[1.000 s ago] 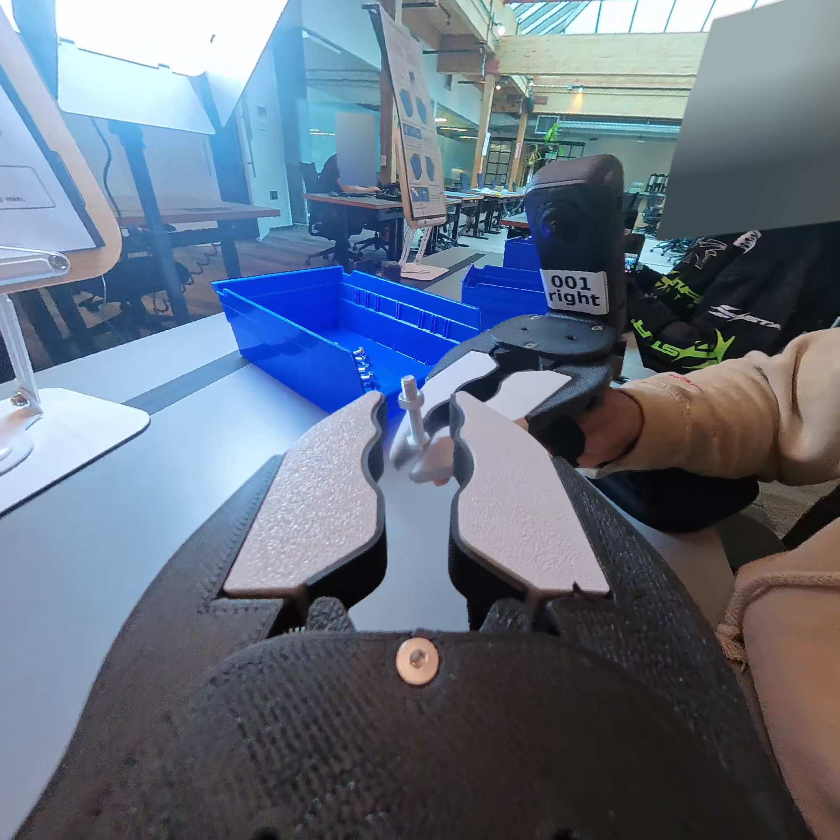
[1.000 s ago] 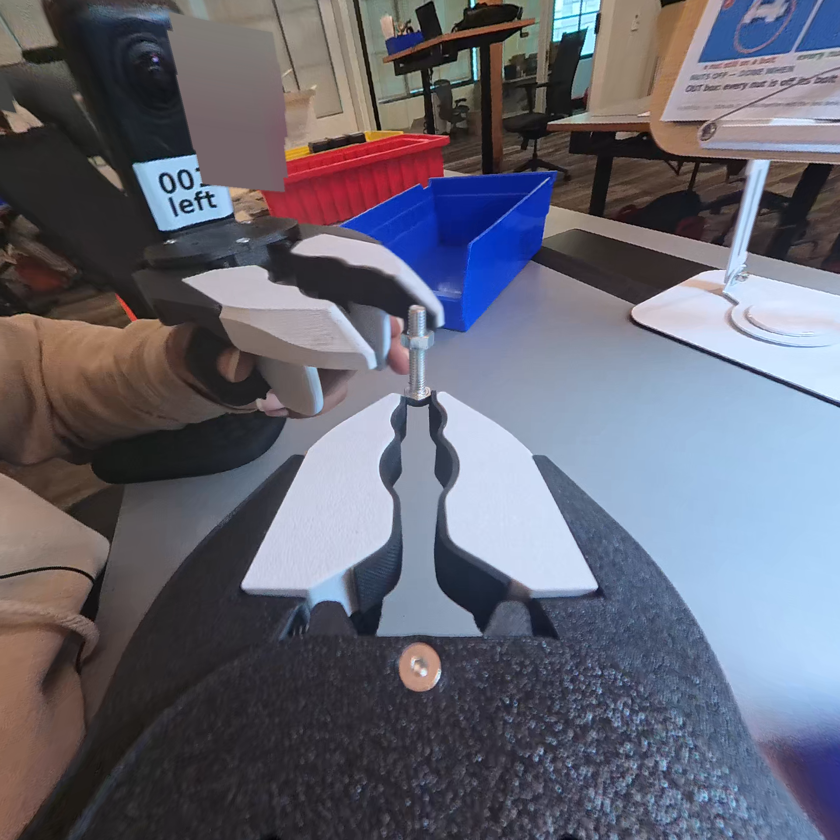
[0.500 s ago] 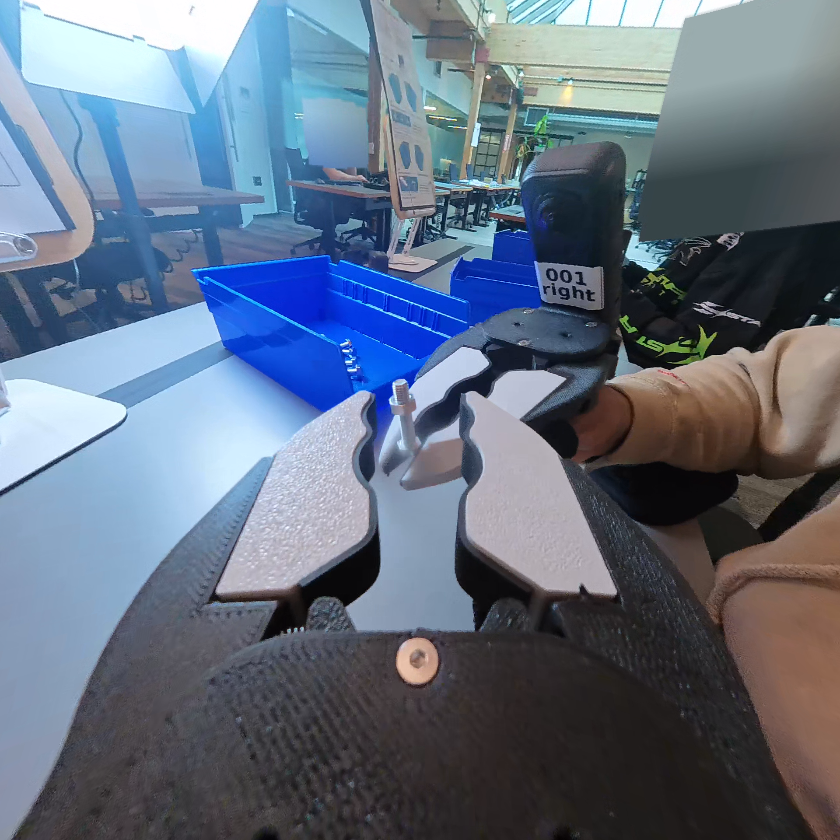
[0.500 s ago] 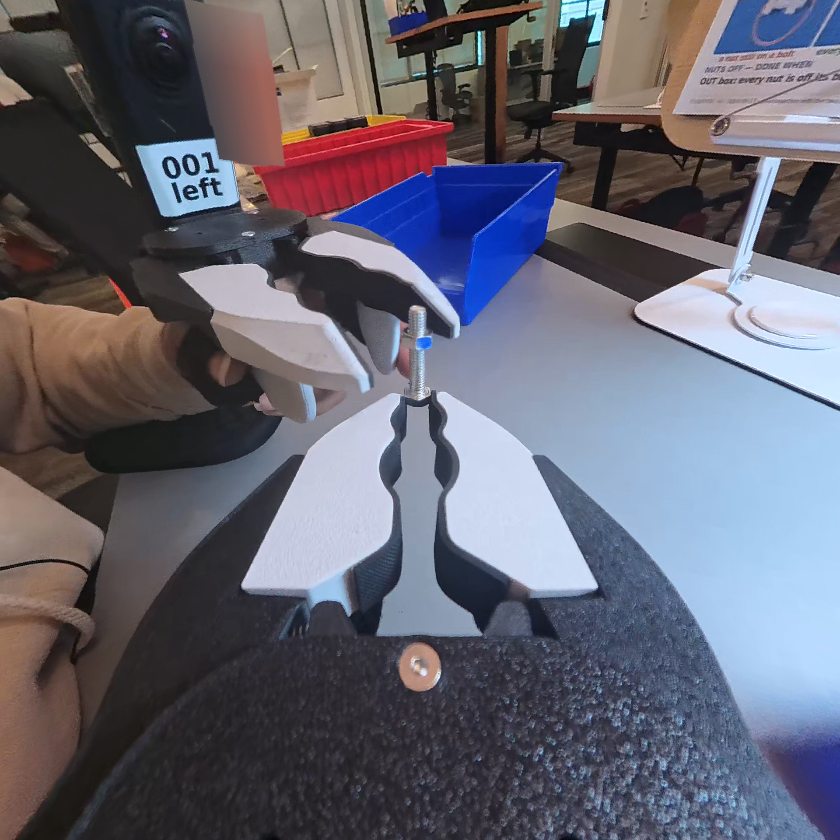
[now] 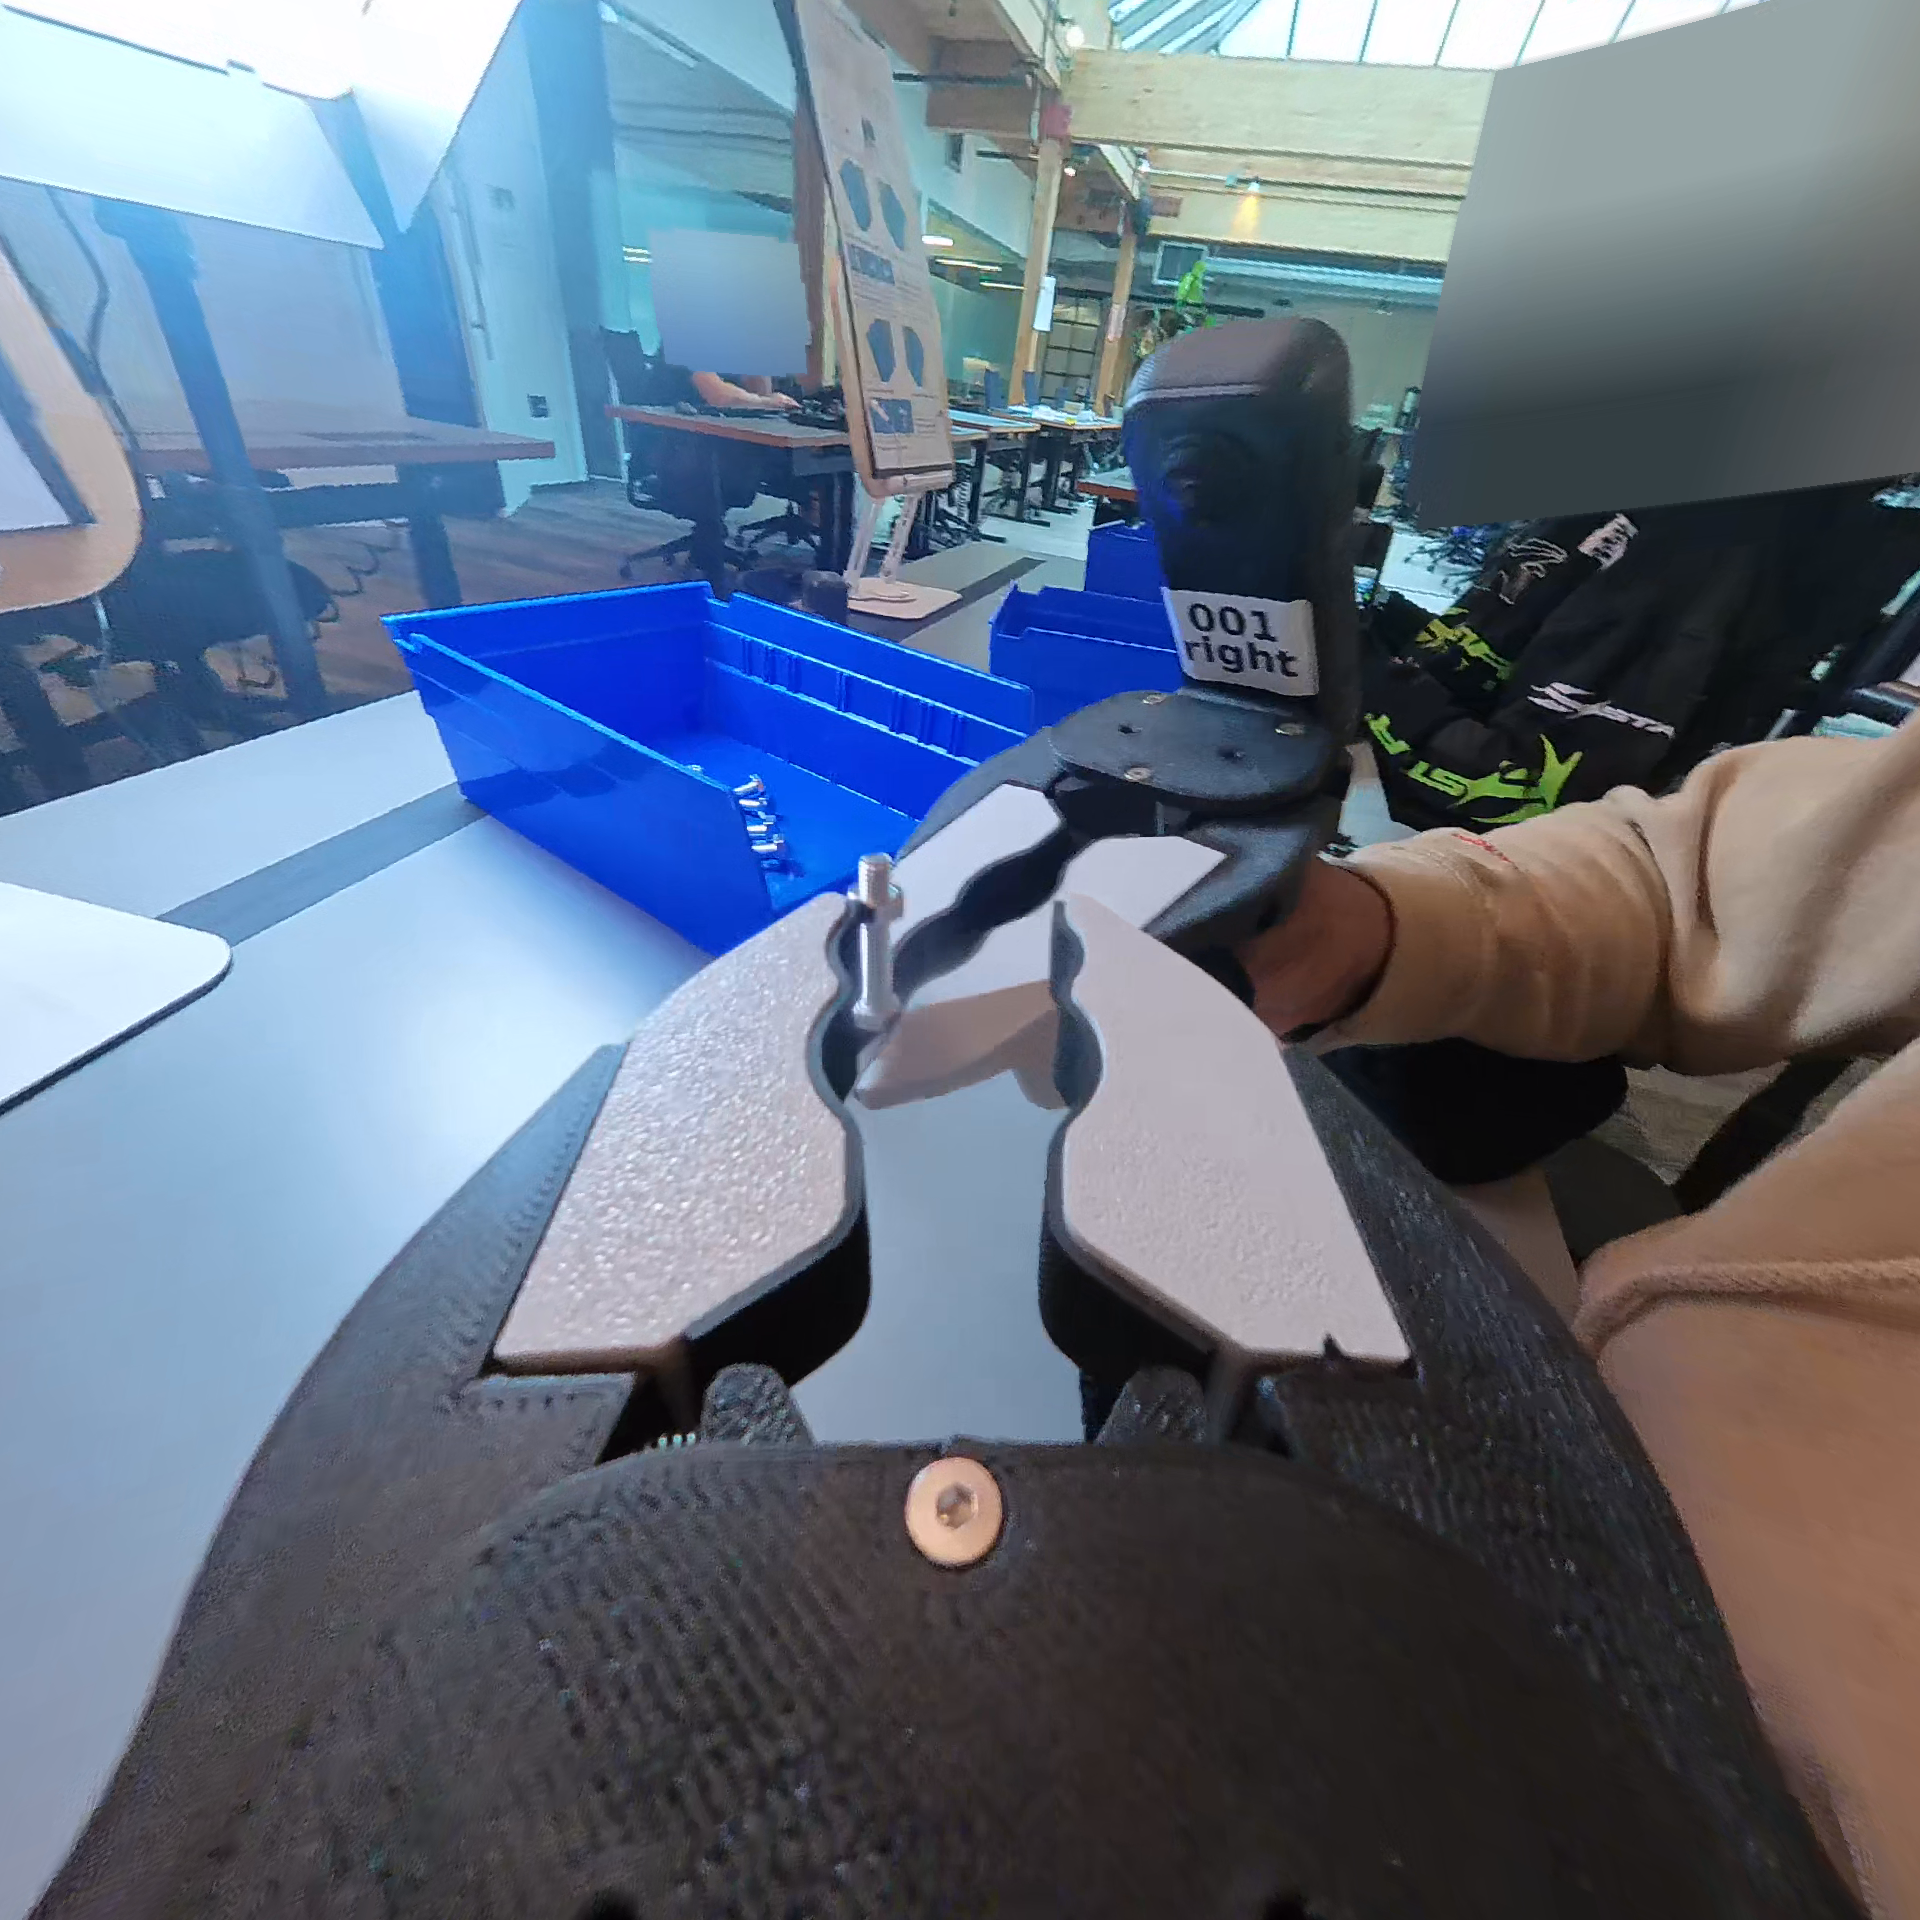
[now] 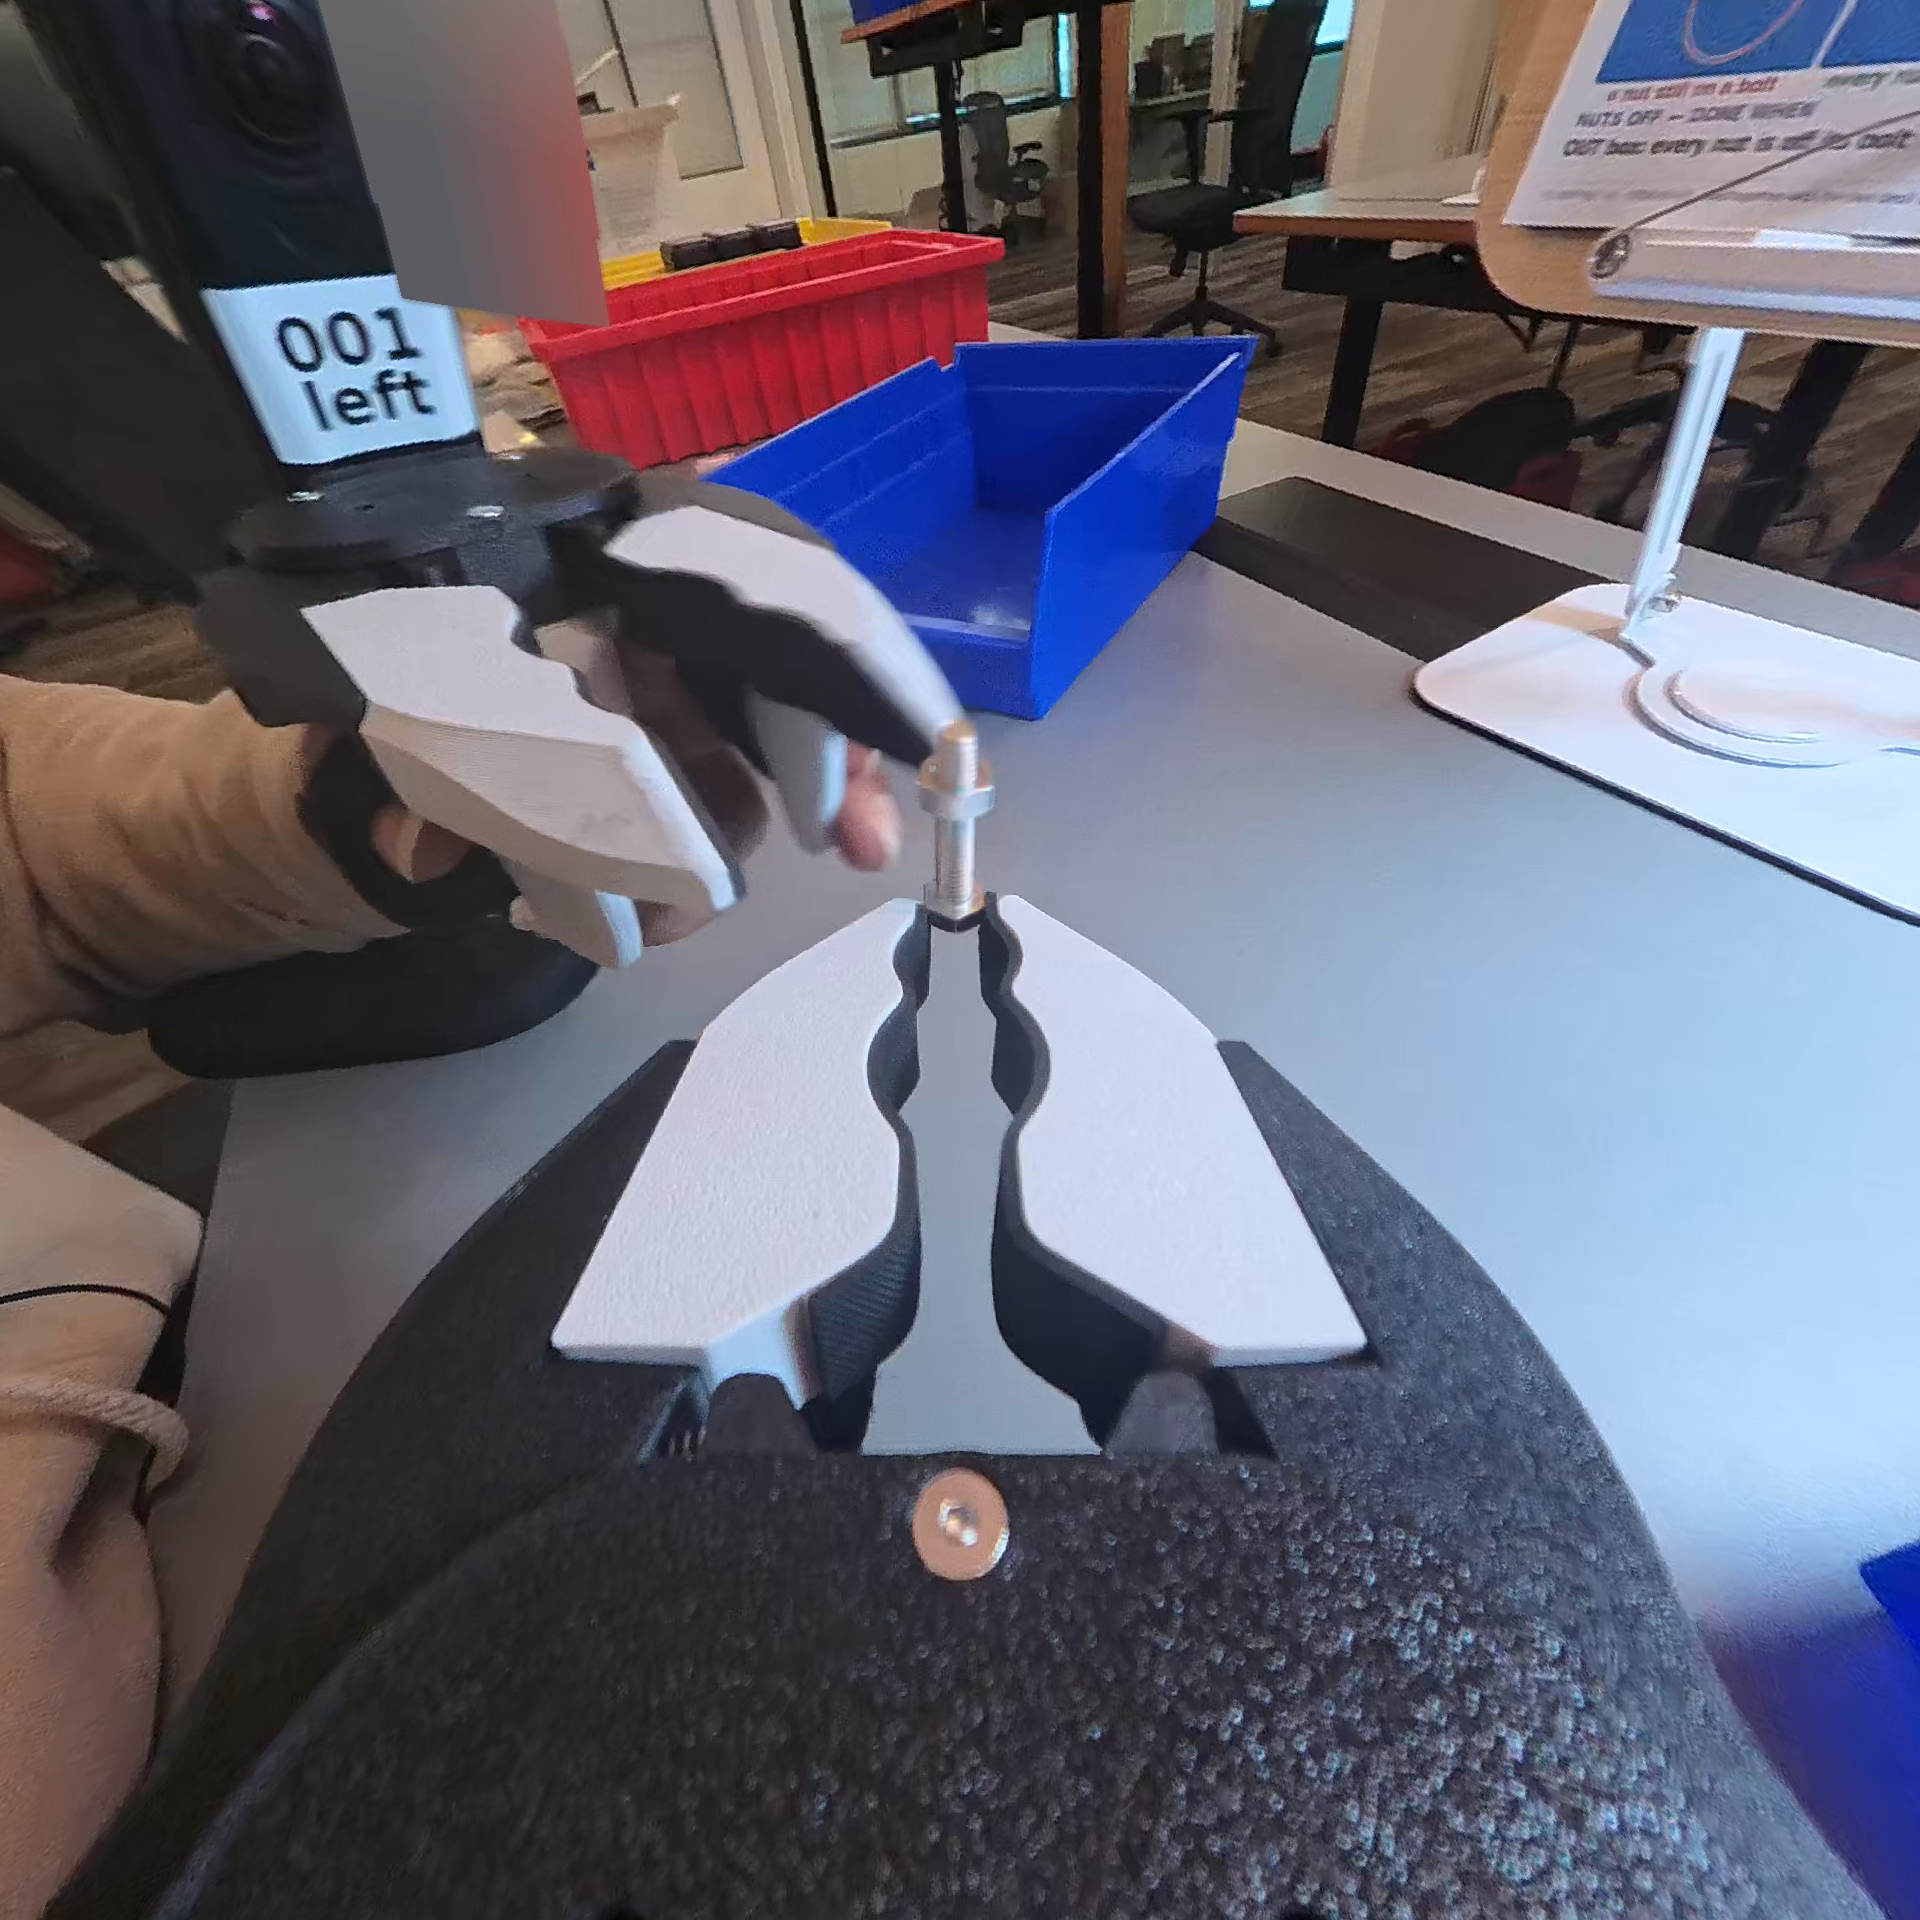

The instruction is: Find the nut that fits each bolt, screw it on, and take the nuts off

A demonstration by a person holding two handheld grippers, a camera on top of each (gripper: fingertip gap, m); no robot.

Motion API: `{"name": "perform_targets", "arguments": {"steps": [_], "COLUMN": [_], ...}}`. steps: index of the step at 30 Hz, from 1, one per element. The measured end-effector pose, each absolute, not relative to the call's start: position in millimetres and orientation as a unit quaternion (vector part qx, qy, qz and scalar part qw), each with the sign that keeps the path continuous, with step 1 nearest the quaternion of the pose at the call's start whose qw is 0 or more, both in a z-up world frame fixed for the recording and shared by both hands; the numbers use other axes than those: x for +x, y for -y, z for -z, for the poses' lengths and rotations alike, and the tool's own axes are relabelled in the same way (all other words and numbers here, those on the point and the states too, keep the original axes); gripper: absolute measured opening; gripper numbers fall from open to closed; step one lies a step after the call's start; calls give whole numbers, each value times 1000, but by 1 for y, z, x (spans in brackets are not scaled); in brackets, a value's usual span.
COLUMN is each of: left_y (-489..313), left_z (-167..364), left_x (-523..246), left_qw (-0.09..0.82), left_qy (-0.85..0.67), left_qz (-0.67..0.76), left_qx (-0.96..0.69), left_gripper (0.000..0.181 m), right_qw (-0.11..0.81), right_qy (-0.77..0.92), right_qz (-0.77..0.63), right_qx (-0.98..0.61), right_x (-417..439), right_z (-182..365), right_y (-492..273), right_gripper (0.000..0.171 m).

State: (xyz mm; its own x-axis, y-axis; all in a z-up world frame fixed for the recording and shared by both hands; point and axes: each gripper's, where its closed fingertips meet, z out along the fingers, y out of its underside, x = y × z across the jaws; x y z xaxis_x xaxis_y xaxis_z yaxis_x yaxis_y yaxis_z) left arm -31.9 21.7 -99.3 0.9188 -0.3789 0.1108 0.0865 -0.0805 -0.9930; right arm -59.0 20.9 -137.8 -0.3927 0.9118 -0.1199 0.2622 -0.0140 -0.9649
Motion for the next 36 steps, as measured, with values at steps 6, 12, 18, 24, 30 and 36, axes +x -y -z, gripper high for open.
{"name": "perform_targets", "arguments": {"steps": [6,12,18,24,30,36], "left_y": [-20,-23,-16,-20,-15,-23], "left_z": [95,103,97,103,95,109], "left_x": [-36,-35,-29,-34,-36,-41], "left_qw": [678,667,672,662,674,657], "left_qy": [-101,-98,-122,-106,-122,-110], "left_qz": [164,171,172,182,170,173], "left_qx": [-710,-718,-710,-719,-708,-726], "left_gripper": [25,35,23,28,14,21], "right_qw": [304,294,295,286,290,274], "right_qy": [628,641,639,655,645,666], "right_qz": [-539,-541,-538,-535,-535,-536], "right_qx": [-473,-458,-465,-451,-462,-439], "right_x": [-60,-59,-59,-57,-58,-54], "right_z": [137,138,139,141,139,143], "right_y": [-31,-20,-27,-15,-23,-5], "right_gripper": [9,8,8,8,8,9]}}
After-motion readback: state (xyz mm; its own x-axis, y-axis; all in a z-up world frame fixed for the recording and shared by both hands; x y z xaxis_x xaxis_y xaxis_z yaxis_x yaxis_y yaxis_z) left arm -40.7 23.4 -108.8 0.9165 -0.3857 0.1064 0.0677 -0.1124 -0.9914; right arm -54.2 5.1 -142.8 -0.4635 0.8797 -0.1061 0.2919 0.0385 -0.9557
